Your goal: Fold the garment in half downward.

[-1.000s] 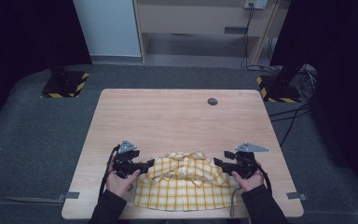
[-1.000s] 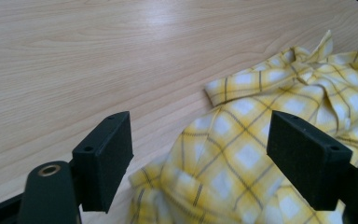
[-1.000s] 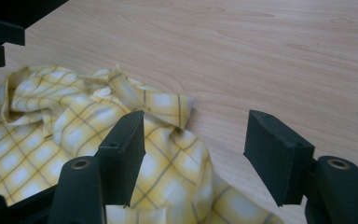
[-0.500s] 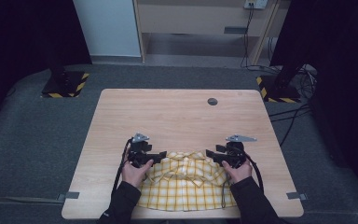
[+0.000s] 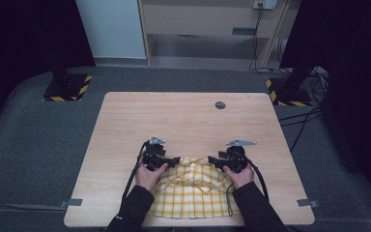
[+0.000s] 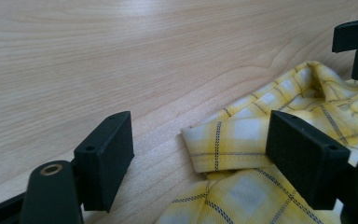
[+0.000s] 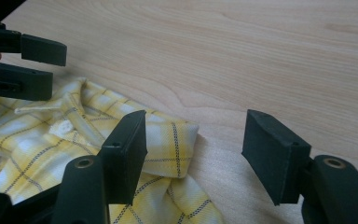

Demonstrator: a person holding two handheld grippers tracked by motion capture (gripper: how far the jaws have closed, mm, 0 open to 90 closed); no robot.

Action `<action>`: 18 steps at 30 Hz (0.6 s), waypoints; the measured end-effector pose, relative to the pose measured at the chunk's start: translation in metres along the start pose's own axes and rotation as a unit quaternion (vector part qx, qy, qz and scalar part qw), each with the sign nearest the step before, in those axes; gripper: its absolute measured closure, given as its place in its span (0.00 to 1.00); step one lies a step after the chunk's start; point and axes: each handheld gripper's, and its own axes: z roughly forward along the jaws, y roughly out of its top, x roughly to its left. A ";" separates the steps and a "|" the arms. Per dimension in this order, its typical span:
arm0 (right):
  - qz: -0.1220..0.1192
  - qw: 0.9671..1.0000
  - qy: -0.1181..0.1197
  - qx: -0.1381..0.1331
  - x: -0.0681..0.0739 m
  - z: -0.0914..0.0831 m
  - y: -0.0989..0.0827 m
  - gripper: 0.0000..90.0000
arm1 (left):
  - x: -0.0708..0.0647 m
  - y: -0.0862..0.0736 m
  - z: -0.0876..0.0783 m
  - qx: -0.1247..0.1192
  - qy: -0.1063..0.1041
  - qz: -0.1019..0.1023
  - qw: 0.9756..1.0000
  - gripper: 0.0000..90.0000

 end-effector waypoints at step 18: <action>-0.025 0.999 0.007 0.034 0.008 0.013 -0.007 0.46 | 0.000 -0.010 0.003 -0.002 -0.017 -0.006 1.000 0.26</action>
